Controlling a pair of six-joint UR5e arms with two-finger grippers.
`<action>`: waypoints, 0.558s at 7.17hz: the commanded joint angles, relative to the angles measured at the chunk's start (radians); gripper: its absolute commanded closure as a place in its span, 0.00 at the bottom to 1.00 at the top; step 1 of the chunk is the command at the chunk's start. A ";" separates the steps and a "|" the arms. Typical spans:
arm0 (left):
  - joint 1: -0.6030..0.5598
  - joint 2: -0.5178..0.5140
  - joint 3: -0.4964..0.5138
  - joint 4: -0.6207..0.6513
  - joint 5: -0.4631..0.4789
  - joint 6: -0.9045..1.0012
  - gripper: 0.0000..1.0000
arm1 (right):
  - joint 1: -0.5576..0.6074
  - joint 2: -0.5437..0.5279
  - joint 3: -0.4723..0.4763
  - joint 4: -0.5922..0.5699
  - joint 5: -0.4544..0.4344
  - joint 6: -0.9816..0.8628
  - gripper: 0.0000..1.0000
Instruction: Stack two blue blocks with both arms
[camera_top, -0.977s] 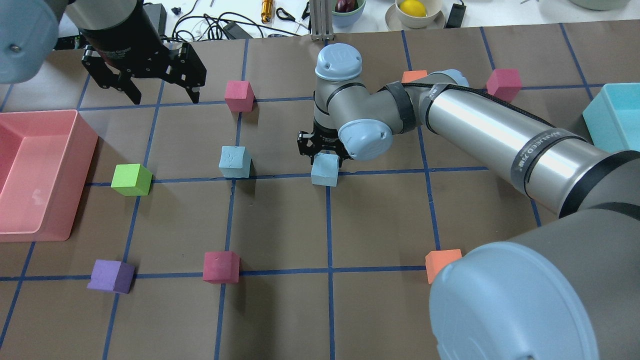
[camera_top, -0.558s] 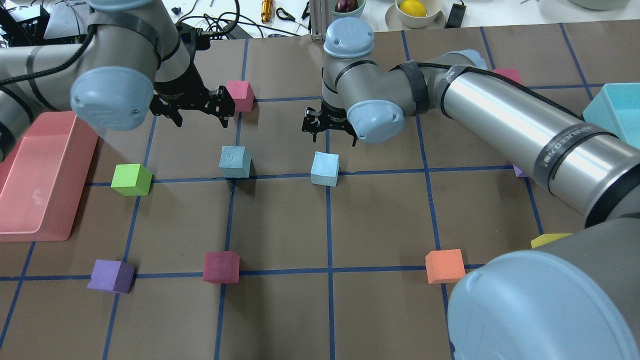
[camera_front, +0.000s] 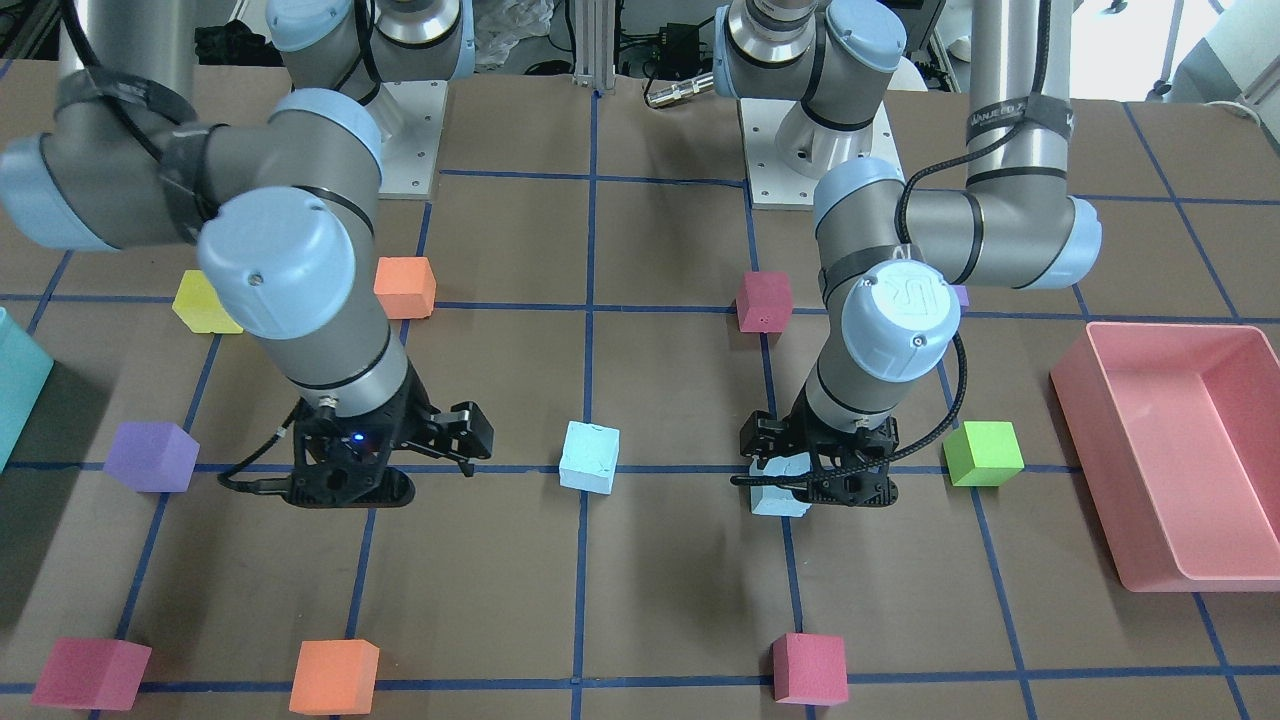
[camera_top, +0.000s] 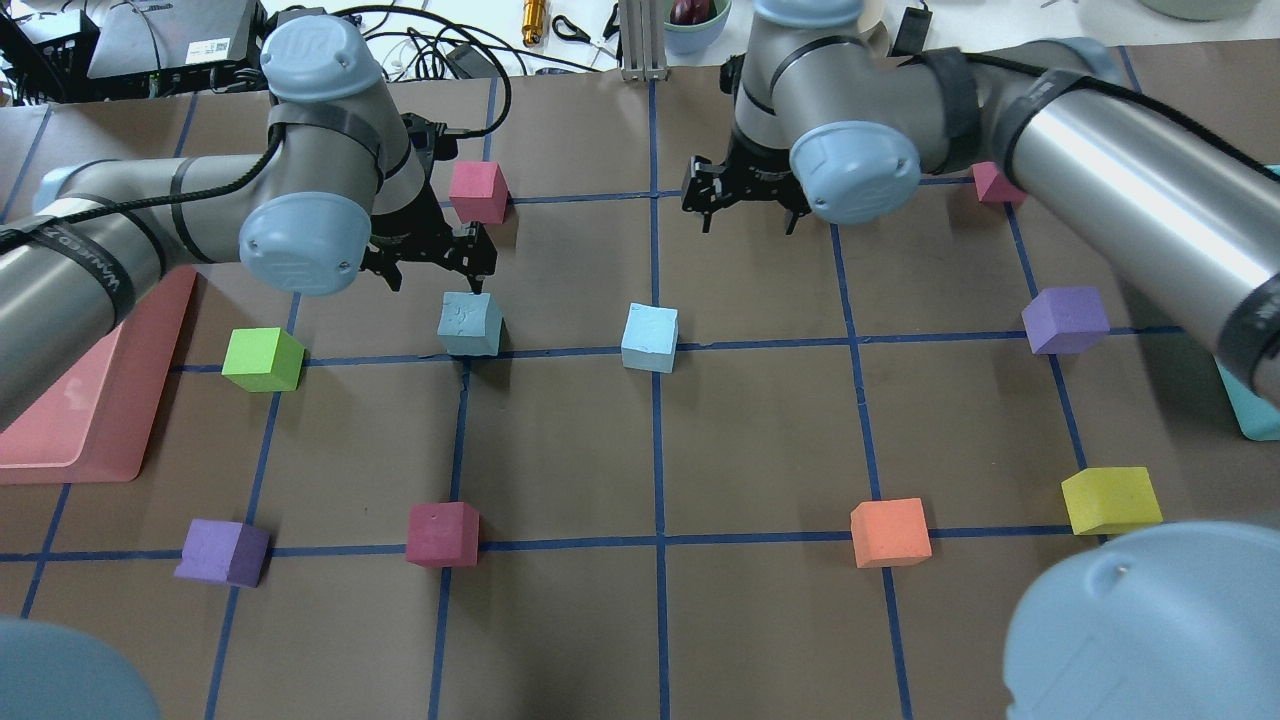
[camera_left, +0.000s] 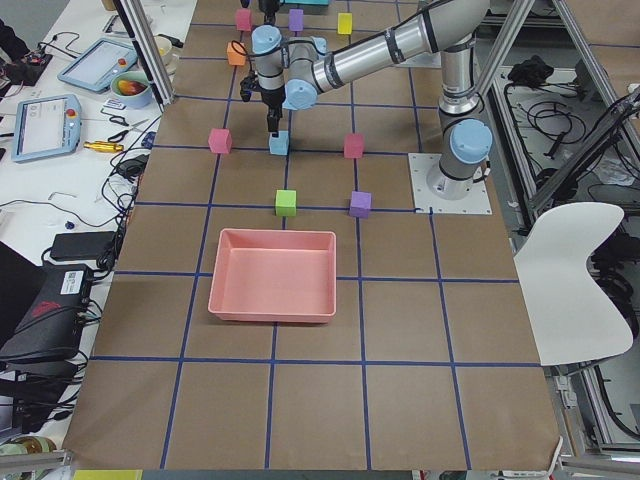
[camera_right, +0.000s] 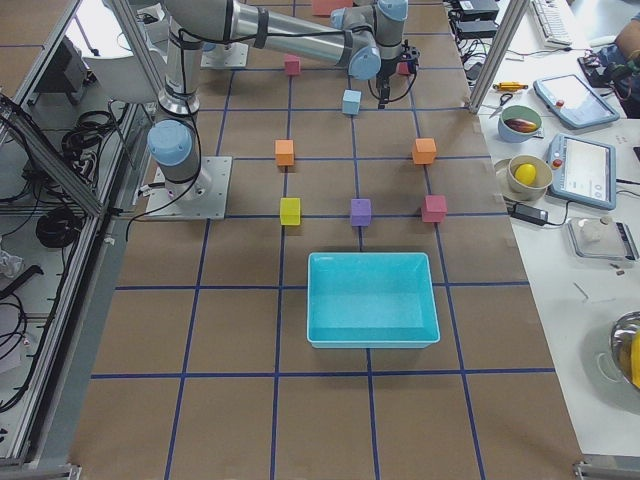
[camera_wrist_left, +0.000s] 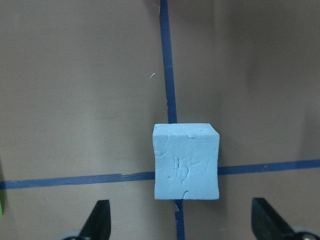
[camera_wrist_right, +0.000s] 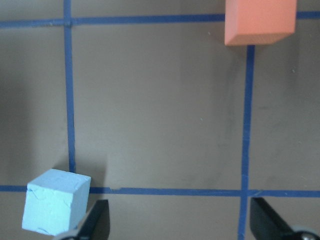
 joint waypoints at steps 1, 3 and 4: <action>-0.006 -0.051 -0.021 0.034 0.000 0.003 0.00 | -0.043 -0.196 0.002 0.264 -0.024 -0.128 0.00; -0.009 -0.062 -0.016 0.050 0.002 -0.010 0.17 | -0.071 -0.223 0.005 0.338 -0.025 -0.137 0.00; -0.008 -0.062 -0.013 0.056 0.000 0.006 0.53 | -0.071 -0.223 0.006 0.329 -0.024 -0.136 0.00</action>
